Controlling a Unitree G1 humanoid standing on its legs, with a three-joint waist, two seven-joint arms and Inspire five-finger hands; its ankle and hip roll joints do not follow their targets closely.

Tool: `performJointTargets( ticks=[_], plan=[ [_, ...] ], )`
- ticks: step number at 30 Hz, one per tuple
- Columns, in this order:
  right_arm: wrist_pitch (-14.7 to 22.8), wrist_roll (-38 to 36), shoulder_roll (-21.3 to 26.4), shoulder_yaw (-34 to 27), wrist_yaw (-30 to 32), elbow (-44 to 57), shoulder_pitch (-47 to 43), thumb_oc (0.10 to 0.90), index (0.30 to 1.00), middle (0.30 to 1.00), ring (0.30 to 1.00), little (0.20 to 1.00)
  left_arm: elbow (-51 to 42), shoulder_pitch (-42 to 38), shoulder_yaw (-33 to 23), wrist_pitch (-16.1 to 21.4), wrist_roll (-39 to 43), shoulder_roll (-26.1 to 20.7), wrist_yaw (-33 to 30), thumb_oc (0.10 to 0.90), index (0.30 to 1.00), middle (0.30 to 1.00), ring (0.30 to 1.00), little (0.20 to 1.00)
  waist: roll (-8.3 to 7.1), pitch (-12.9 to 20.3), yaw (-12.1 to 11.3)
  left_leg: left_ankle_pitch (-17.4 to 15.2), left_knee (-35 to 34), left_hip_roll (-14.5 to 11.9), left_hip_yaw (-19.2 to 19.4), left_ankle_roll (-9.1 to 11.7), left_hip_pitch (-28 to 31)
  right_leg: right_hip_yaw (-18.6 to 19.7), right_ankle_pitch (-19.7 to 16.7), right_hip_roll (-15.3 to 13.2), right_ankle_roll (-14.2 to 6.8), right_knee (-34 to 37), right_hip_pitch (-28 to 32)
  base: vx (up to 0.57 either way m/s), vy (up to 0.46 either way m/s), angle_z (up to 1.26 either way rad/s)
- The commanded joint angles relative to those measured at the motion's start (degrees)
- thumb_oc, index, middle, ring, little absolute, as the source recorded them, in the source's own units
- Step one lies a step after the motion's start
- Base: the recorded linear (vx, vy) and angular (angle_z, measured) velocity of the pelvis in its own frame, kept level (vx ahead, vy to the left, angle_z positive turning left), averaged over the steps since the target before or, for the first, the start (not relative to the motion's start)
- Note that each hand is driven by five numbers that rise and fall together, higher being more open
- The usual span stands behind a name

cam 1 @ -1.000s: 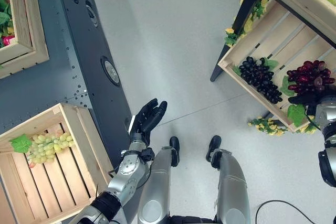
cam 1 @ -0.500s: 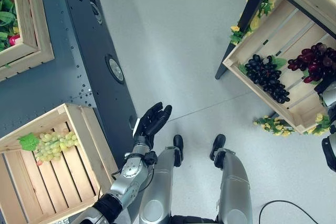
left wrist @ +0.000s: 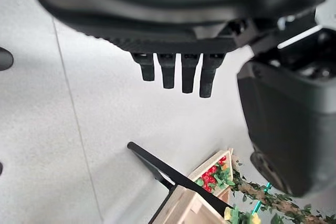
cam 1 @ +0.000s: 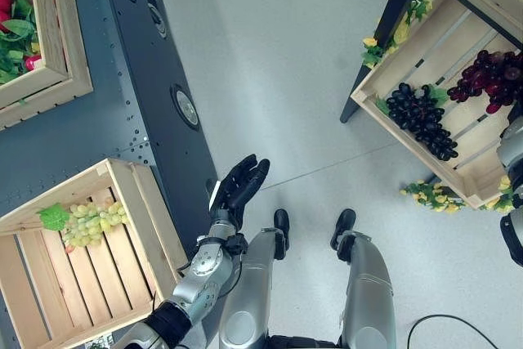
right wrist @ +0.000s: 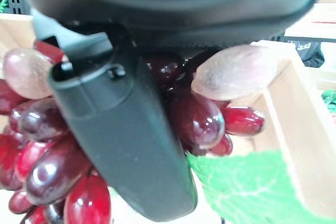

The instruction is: Pick up the fruits from the basket on one side to the basket on the other side

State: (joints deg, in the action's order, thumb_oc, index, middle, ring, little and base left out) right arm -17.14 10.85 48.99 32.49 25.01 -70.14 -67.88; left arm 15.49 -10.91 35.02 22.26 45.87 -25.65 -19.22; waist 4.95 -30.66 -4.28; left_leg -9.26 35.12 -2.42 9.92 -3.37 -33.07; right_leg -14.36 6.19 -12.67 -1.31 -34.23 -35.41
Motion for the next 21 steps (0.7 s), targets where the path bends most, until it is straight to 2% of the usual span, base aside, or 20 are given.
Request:
performJointTargets(
  ticks=[1,3,4,6,10,11,13,14,16,17,18,19,20,21],
  plan=[
    [4.5,-8.2,10.6,2.0,3.0,4.1,-5.9,0.800,0.900,0.900,0.900,0.900,-7.5,1.3,-0.5,5.1,-0.7,-1.3,1.0,0.800,0.900,0.900,0.900,0.900,0.11,0.9,-0.4,-7.2,1.5,0.4,0.9,-0.2,1.3,-0.9,4.6,0.0,0.2,-1.0,2.8,0.00,0.000,0.00],
    [5.3,-2.3,10.2,1.6,3.9,5.4,-5.3,0.800,0.900,0.900,0.900,0.900,-7.5,1.0,-1.0,4.7,-0.4,-1.4,1.3,0.800,0.900,0.900,0.900,0.900,0.07,0.9,-0.4,-7.2,1.5,0.5,0.9,-0.3,1.3,-0.9,4.6,0.0,0.2,-1.0,2.8,0.00,0.000,0.00],
    [5.0,-2.1,10.2,1.9,3.2,5.5,-5.5,0.800,0.900,0.900,0.900,0.900,-7.5,0.9,-0.9,4.7,-0.3,-1.5,1.3,0.800,0.900,0.900,0.900,0.900,0.06,0.9,-0.4,-7.2,1.5,0.5,0.9,-0.3,1.4,-1.0,4.6,0.0,0.2,-1.1,2.8,0.00,0.000,0.00],
    [2.5,-4.1,10.0,2.7,-1.5,5.0,-5.6,0.800,0.900,0.900,0.900,0.900,-7.2,0.7,-0.7,4.9,-0.5,-1.4,1.2,0.800,0.900,0.900,0.900,0.900,0.01,0.9,-0.5,-7.2,1.7,0.4,0.9,-0.4,1.2,-1.1,4.4,-0.2,0.1,-1.2,2.7,0.00,0.000,0.00],
    [3.0,-9.4,9.1,2.6,-11.2,3.0,-4.9,0.800,0.900,0.900,0.900,0.900,-7.1,0.0,-0.1,4.4,-1.2,-0.9,0.6,0.800,0.900,0.900,0.900,0.900,-0.02,0.9,-0.7,-7.0,1.3,0.5,0.9,-0.4,1.3,-1.2,4.4,-0.3,0.2,-1.1,2.6,0.00,0.000,0.00],
    [3.0,-9.4,9.0,2.7,-11.5,2.9,-5.1,0.800,0.900,0.900,0.900,0.900,-7.0,0.0,-0.1,4.4,-1.2,-0.9,0.7,0.800,0.900,0.900,0.900,0.900,-0.02,0.9,-0.7,-7.0,1.3,0.5,0.9,-0.4,1.2,-1.2,4.4,-0.2,0.3,-1.2,2.6,0.00,0.000,0.00],
    [4.3,-7.0,8.8,3.0,-14.4,2.3,-5.1,0.800,0.900,0.900,0.900,0.900,-6.7,-0.1,-0.1,4.2,-1.5,-0.8,1.0,0.800,0.900,0.900,0.900,0.900,-0.10,0.9,-0.9,-7.1,1.4,0.5,0.8,-0.4,1.3,-1.3,4.5,-0.4,0.3,-1.3,2.6,0.00,0.000,0.00],
    [4.6,-2.2,8.9,4.7,-19.2,1.9,-5.4,0.800,0.900,0.900,0.900,0.900,-6.2,-0.2,-0.3,4.1,-1.5,-0.8,1.6,0.800,0.900,0.900,0.900,0.900,-0.26,0.9,-1.1,-7.0,1.5,0.4,0.8,-0.4,1.2,-1.5,4.4,-0.5,0.3,-1.4,2.5,0.00,0.000,0.00],
    [5.3,-1.1,9.0,5.7,-20.6,1.8,-5.5,0.800,0.900,0.900,0.900,0.900,-6.2,-0.2,-0.2,4.1,-1.6,-0.9,1.7,0.800,0.900,0.900,0.900,0.900,-0.28,0.9,-1.1,-6.9,1.4,0.4,0.8,-0.4,1.2,-1.5,4.3,-0.5,0.2,-1.3,2.5,0.00,0.000,0.00],
    [4.4,-3.6,9.4,7.8,-17.3,2.4,-5.4,0.800,0.900,0.900,0.900,0.900,-6.3,-0.3,-0.5,3.6,-1.8,-0.9,2.0,0.800,0.900,0.900,0.900,0.900,-0.42,0.9,-1.2,-6.6,1.2,0.3,0.8,-0.6,1.2,-1.4,3.9,-0.5,0.2,-1.3,2.4,0.00,0.000,0.00],
    [3.0,-4.1,9.7,7.0,-13.1,3.6,-4.7,0.800,0.900,0.900,0.900,0.900,-6.6,-0.2,-0.5,3.5,-1.7,-1.1,1.7,0.800,0.900,0.900,0.900,0.900,-0.58,0.9,-1.0,-6.8,1.4,0.2,0.8,-0.6,1.2,-1.4,4.1,-0.5,0.1,-1.6,2.4,0.00,0.000,0.00],
    [2.8,-4.5,9.8,6.8,-12.9,3.7,-4.5,0.800,0.900,0.900,0.900,0.900,-6.6,-0.2,-0.5,3.5,-1.7,-1.2,1.6,0.800,0.900,0.900,0.900,0.900,-0.62,0.9,-1.0,-6.8,1.5,0.2,0.8,-0.6,1.2,-1.4,4.1,-0.5,0.1,-1.7,2.4,0.00,0.000,0.00],
    [1.4,-7.4,9.5,5.3,-15.3,4.0,-4.0,0.800,0.900,0.900,0.900,0.900,-6.4,-0.4,-0.7,3.5,-1.7,-1.3,1.9,0.800,0.900,0.900,0.900,0.900,-0.69,0.9,-1.0,-6.9,1.5,0.2,0.7,-0.6,1.0,-1.5,4.2,-0.4,-0.1,-1.7,2.3,0.00,0.000,0.00],
    [-0.5,-15.4,8.5,3.6,-18.5,3.6,-3.4,0.800,0.900,0.900,0.900,0.900,-6.4,-0.8,-0.3,3.6,-2.1,-1.0,1.3,0.800,0.900,0.900,0.900,0.900,-0.68,0.9,-0.9,-6.7,1.2,0.2,0.8,-0.5,0.8,-1.4,3.9,-0.2,-0.2,-1.3,2.1,0.00,0.000,0.00]
  ],
)
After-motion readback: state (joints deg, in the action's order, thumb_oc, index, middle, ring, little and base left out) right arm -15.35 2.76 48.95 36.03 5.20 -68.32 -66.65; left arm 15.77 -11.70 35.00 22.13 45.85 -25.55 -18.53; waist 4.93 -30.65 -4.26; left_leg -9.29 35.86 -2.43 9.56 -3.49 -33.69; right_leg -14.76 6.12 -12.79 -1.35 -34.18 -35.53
